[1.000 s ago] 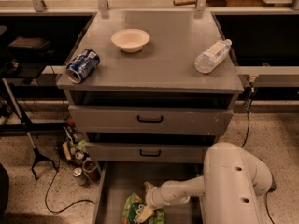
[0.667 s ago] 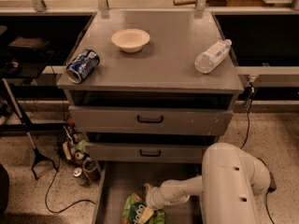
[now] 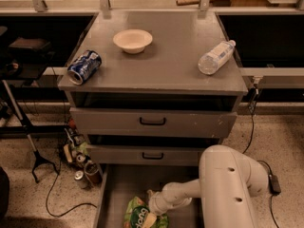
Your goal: Pick green rice chip bag from bottom drawer and place on counter
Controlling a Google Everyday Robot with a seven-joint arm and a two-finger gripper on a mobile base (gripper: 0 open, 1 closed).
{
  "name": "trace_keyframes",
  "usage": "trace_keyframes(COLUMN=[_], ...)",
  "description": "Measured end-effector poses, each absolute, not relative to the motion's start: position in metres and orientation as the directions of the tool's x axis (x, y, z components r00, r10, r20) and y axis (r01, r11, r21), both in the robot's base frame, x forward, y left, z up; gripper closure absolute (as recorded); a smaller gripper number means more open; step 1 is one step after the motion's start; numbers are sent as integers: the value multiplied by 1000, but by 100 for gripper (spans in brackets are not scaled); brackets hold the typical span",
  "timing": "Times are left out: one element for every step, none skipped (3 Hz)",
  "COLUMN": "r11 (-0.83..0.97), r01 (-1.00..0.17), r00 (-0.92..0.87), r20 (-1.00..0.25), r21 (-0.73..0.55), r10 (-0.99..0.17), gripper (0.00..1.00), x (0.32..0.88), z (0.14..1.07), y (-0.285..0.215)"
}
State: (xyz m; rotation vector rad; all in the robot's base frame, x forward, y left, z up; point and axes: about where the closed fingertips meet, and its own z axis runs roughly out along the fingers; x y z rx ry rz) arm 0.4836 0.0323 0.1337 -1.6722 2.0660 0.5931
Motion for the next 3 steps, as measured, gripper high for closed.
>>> trace_keyframes(r11=[183, 192, 218], r01=[-978, -977, -972], r00=[-205, -212, -231], r20=[-544, -544, -547], r21=[94, 94, 90], r10=[-814, -812, -805], gripper=[6, 33, 56], x=[479, 478, 476], z=[124, 122, 120], y=[29, 27, 20])
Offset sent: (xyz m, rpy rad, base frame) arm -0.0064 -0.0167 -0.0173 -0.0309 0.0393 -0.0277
